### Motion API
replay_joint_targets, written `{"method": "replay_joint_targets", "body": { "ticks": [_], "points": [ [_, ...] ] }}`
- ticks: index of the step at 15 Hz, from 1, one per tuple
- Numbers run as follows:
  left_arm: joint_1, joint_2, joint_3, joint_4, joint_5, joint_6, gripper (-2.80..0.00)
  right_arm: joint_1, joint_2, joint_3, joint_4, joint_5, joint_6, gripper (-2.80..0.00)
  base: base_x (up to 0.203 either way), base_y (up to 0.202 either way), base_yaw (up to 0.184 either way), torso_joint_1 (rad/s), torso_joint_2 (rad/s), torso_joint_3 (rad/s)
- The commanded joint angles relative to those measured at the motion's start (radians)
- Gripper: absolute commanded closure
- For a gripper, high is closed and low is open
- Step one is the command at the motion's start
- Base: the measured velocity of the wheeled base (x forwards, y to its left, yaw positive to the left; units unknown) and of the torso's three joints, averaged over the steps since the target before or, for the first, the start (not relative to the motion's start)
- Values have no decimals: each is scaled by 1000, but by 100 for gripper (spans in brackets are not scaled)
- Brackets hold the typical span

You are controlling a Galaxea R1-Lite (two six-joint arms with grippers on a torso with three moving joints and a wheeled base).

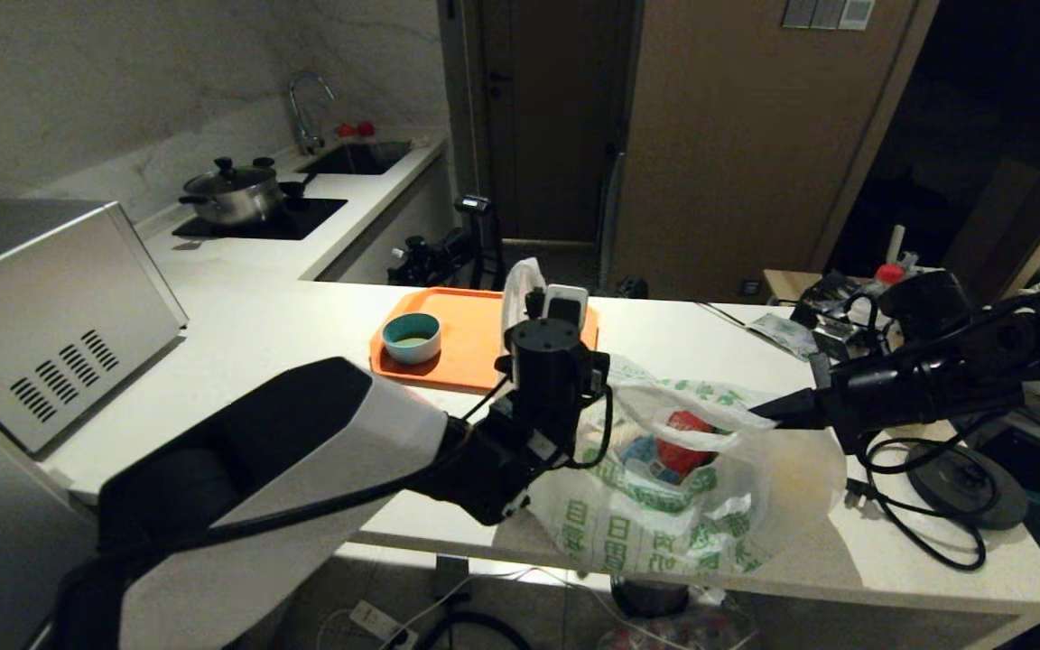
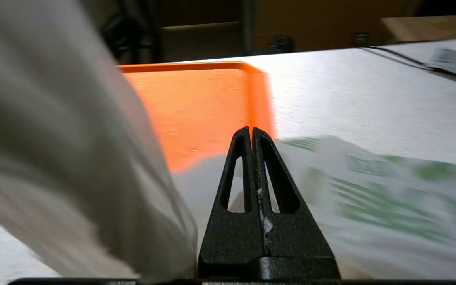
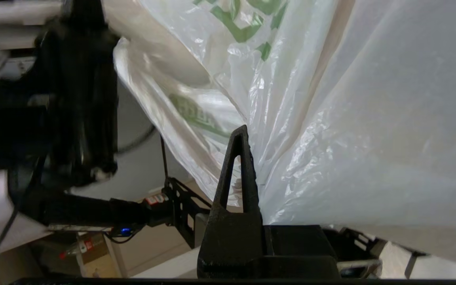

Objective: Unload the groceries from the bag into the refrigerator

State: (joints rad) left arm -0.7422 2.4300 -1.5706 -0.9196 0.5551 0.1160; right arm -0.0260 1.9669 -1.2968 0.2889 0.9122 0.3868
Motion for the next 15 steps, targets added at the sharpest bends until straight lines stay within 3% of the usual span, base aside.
{"method": "replay_joint_targets", "body": {
  "ticks": [1,5,8,10,15],
  "points": [
    [27,-5,16,-7,1,2,0,-3,-5,5,-18,8,3,0,0,0,0,0,0,0],
    [37,-86,190,-28,-76,7,0,-9,-2,-2,-30,11,6,0,0,0,0,0,0,0],
    [-3,-138,328,-110,-111,10,0,-12,0,-4,-45,13,10,0,0,0,0,0,0,0],
    [-54,-158,376,-173,-109,10,0,-15,0,-9,-45,13,10,0,0,0,0,0,0,0],
    [-180,-168,387,-183,-58,8,0,-20,4,-28,-45,13,14,0,0,0,0,0,0,0]
  ]
}}
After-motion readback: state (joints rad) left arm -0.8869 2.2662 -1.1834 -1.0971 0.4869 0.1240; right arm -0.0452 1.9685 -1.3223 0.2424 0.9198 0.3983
